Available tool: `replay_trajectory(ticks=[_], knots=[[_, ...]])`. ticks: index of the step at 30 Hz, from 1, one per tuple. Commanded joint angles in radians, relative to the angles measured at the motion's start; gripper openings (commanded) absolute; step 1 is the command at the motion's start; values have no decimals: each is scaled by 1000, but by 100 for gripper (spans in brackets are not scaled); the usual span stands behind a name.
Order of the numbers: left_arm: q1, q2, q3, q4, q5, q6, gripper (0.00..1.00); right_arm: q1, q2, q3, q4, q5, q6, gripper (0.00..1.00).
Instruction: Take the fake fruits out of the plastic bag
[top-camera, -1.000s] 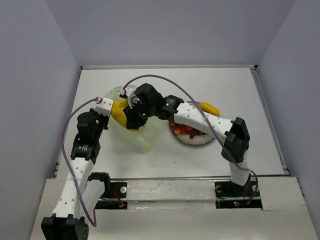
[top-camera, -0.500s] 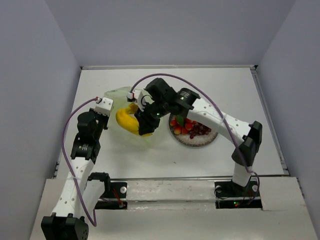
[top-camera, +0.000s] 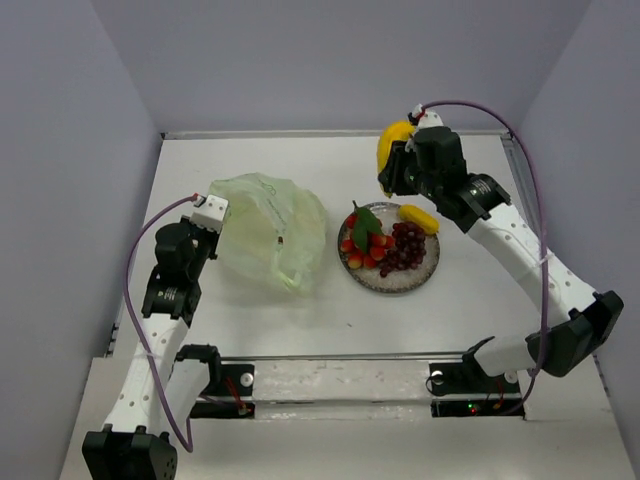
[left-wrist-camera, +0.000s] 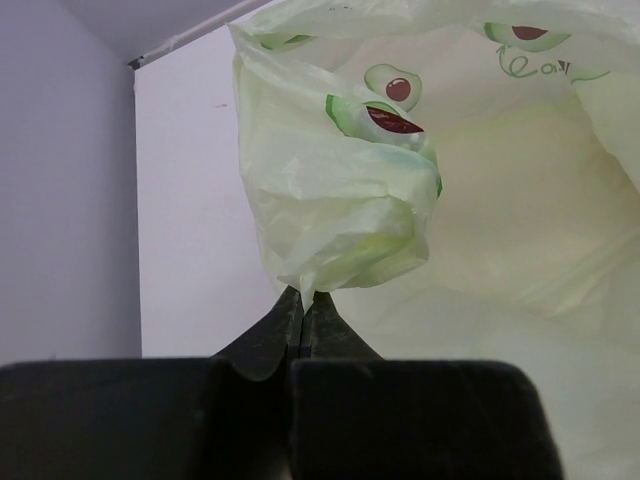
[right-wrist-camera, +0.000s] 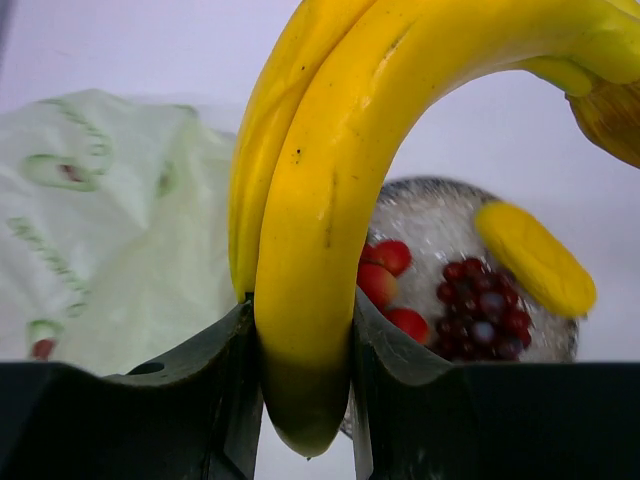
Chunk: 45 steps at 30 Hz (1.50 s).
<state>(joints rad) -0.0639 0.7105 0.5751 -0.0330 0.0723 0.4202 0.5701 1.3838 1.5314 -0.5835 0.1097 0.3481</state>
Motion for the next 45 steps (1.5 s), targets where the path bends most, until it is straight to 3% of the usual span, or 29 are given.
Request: replay_trajectory(ticks=[1,13,19,24,28,32,35,38,45], knots=[[3,0,16,45,23,-8,0,-6,-2,-133,-67,252,233,1],[3,1,16,44,29,-6,0,-6,98,-257,-38,315,215,1],[4,-2,14,39,24,-6,0,-6,219,-243,-41,231,151,1],[4,-3,15,39,24,-5,0,-6,236,-234,-59,254,144,3],[6,-3,11,41,26,-6,0,-6,235,-244,-59,242,135,20],[6,-5,8,44,29,-4,0,-6,242,-255,-82,199,150,50],[6,-6,3,47,30,-3,0,-6,236,-260,-90,191,157,60],[6,-6,-3,50,32,0,0,4,227,-255,-101,183,160,65],[6,-11,-8,51,43,-4,0,14,208,-223,-134,196,160,66]])
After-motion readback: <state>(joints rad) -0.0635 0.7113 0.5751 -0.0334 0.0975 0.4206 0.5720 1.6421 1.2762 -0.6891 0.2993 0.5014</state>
